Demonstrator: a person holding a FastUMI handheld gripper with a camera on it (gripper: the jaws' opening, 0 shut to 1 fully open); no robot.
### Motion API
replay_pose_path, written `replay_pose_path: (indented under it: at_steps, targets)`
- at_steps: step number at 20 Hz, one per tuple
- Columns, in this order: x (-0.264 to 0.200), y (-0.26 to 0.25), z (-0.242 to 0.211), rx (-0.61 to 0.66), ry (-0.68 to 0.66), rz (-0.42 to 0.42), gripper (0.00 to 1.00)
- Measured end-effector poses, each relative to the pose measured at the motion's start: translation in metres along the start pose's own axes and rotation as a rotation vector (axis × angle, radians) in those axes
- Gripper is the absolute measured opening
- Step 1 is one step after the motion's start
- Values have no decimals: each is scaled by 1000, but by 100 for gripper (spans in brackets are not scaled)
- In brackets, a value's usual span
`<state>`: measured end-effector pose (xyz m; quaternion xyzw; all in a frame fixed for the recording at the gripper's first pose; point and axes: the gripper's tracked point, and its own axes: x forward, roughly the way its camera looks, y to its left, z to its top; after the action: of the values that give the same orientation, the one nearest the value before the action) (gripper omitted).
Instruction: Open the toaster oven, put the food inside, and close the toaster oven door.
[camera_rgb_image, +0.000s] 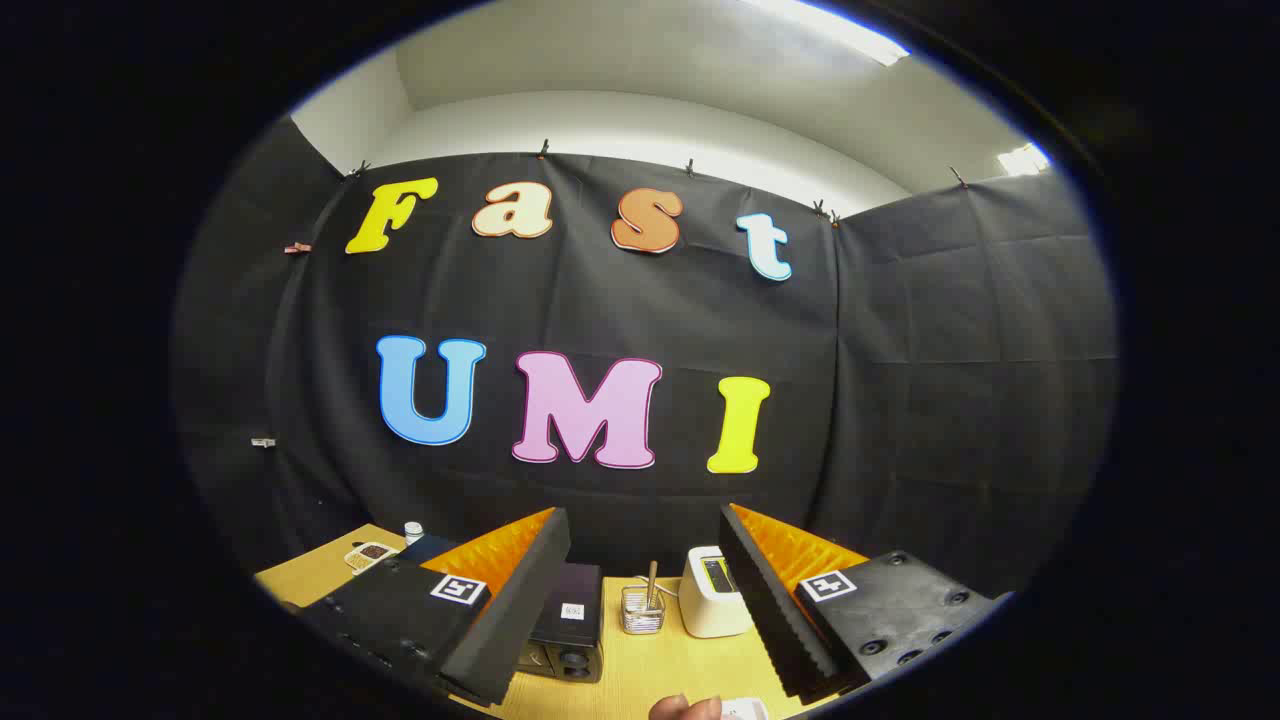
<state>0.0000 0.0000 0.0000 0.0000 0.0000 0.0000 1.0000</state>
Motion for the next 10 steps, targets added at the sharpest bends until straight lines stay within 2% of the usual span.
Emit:
replay_pose_path:
  at_steps: [10]
  targets:
    - [-2,-2,-4,25,7,6,98]
